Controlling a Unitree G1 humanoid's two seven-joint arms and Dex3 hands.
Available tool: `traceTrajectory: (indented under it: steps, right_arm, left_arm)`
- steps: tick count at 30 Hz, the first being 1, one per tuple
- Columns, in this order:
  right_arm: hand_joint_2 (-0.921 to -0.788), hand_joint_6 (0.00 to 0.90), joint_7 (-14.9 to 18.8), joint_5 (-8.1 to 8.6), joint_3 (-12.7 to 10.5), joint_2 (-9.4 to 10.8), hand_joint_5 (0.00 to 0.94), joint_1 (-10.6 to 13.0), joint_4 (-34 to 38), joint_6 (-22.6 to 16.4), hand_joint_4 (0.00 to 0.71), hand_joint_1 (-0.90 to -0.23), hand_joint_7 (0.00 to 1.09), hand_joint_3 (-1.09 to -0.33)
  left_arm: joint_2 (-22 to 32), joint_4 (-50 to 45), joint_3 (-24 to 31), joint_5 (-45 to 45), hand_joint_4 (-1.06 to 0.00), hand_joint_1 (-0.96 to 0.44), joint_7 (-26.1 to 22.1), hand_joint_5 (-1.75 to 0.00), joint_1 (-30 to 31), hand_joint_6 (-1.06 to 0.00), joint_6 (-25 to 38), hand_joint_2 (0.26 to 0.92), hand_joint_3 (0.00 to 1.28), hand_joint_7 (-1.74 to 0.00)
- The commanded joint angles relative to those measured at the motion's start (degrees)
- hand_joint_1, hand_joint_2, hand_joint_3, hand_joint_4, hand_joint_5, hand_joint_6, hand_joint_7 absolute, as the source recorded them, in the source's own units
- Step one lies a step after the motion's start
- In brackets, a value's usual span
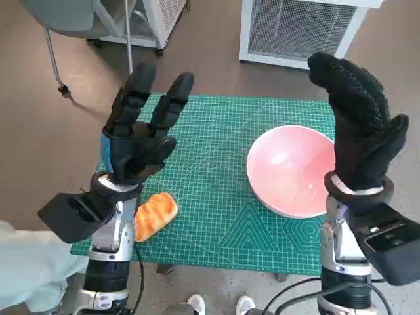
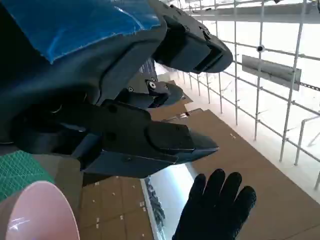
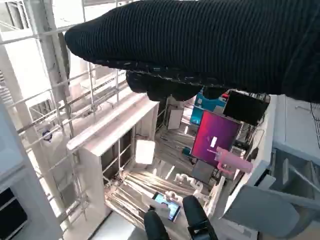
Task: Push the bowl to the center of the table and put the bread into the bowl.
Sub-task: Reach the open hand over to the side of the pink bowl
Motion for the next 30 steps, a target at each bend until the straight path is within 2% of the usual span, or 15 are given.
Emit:
traceTrajectory:
  steps: [1, 30]
  right_arm:
    - [-0.921, -0.001, 0.5, 0.32, -0.2, -0.6, 0.023, 1.1, 1.0, 0.2, 0.372, -0.509, 0.73, -0.681]
    - [-0.921, -0.001, 1.1, 1.37, -1.1, -1.7, 0.024, 1.4, 2.2, -0.7, 0.375, -0.506, 0.73, -0.682]
  left_arm:
    - [-0.1, 0.1, -0.3, 0.4, -0.49, -0.05, -0.1, 0.0, -0.1, -0.55, -0.3, 0.921, 0.17, 0.0]
    - [-0.3, 0.9, -0.2, 0.6, -0.49, -0.05, -0.2, 0.0, -0.2, -0.55, -1.2, 0.921, 0.17, 0.0]
